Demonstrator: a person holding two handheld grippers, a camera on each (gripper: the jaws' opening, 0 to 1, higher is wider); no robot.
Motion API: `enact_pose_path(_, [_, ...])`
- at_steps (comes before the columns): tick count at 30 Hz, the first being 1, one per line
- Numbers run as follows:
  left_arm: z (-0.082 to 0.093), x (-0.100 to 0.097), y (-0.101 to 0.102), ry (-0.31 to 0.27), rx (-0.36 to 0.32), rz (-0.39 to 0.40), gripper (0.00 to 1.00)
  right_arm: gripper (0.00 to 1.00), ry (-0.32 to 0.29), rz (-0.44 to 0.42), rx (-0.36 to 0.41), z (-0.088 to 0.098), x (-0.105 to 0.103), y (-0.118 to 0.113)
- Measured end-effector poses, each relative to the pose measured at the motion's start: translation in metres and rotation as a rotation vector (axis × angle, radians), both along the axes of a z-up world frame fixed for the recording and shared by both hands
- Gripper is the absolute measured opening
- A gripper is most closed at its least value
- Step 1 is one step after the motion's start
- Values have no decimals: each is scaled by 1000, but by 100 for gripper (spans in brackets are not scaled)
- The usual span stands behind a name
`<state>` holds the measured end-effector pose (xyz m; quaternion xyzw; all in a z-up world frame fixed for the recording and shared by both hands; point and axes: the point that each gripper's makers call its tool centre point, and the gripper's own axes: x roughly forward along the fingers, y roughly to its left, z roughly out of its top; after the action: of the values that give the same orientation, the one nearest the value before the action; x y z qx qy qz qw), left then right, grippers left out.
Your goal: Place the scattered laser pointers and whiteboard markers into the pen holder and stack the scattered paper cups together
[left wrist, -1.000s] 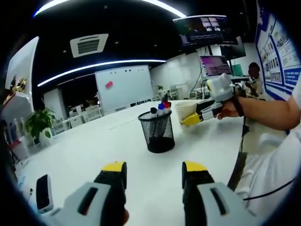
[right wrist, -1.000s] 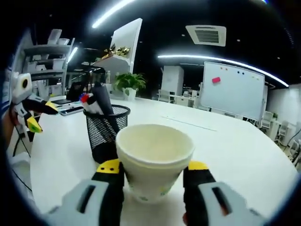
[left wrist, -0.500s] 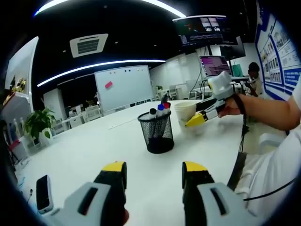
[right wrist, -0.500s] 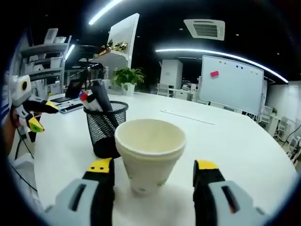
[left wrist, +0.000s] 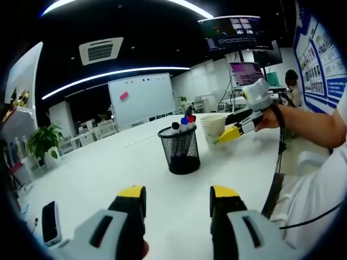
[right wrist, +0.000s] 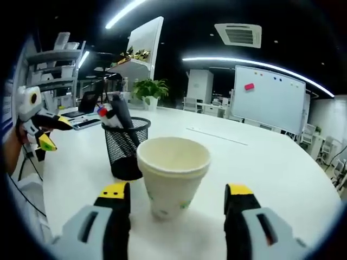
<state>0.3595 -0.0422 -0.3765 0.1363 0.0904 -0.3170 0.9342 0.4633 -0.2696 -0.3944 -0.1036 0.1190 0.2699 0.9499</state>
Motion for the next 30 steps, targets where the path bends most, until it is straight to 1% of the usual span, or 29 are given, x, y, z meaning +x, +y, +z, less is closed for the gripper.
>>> enact_pose_path(5, [-1, 0, 0, 1, 15, -1, 48, 70, -9, 3, -21, 4, -6, -1])
enact_pose_path(10, [-1, 1, -1, -2, 26, 0, 48, 73, -23, 1, -32, 12, -8, -6])
enact_pose_path(20, [1, 1, -1, -4, 28, 4, 48, 75, -10, 8, -46, 11, -13, -11])
enact_pose_path(30, [-2, 1, 0, 6, 34, 9, 48, 76, -1, 21, -51, 12, -15, -16])
